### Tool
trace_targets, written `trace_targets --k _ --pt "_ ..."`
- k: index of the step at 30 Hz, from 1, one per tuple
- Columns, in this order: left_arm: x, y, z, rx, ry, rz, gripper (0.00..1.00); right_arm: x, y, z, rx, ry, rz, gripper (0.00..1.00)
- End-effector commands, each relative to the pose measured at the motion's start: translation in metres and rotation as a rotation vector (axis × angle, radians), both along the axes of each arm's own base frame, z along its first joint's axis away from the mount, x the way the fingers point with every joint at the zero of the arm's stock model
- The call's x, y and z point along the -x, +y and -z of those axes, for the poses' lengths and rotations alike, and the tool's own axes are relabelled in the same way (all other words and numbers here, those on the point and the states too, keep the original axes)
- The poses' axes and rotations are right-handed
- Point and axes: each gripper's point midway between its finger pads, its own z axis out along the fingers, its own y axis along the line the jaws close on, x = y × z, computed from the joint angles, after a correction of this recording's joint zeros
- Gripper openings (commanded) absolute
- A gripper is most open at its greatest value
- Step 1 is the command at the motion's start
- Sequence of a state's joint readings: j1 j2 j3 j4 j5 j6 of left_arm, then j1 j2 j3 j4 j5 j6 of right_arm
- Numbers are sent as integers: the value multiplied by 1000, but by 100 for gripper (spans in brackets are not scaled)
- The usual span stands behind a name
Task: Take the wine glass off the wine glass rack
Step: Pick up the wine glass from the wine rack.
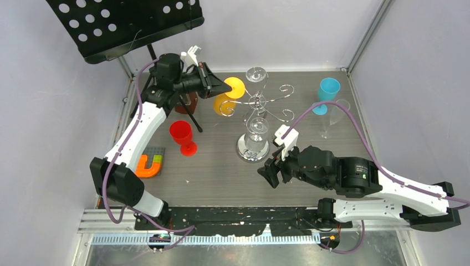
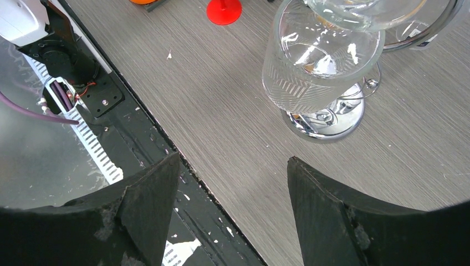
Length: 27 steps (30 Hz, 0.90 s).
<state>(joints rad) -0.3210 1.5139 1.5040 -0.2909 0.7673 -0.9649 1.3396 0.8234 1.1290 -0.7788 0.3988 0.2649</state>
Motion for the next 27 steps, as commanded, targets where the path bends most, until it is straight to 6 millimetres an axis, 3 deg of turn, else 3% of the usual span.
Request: trace_targets --k 1,3,10,17,27 --pt "2 -3 -15 -6 -53 19 5 -2 5 -12 -57 -10 10 77" --pt "2 -5 -15 -12 -54 24 0 -2 5 -11 -58 -7 12 77" --pt "3 -3 -23 -23 -78 6 0 -1 2 -11 -66 -3 17 77" --pt "6 7 -43 -36 -139 -47 0 -1 1 -11 -71 -1 19 77" --pt "-5 19 -57 -54 -172 -119 0 -1 0 -11 -77 1 23 77"
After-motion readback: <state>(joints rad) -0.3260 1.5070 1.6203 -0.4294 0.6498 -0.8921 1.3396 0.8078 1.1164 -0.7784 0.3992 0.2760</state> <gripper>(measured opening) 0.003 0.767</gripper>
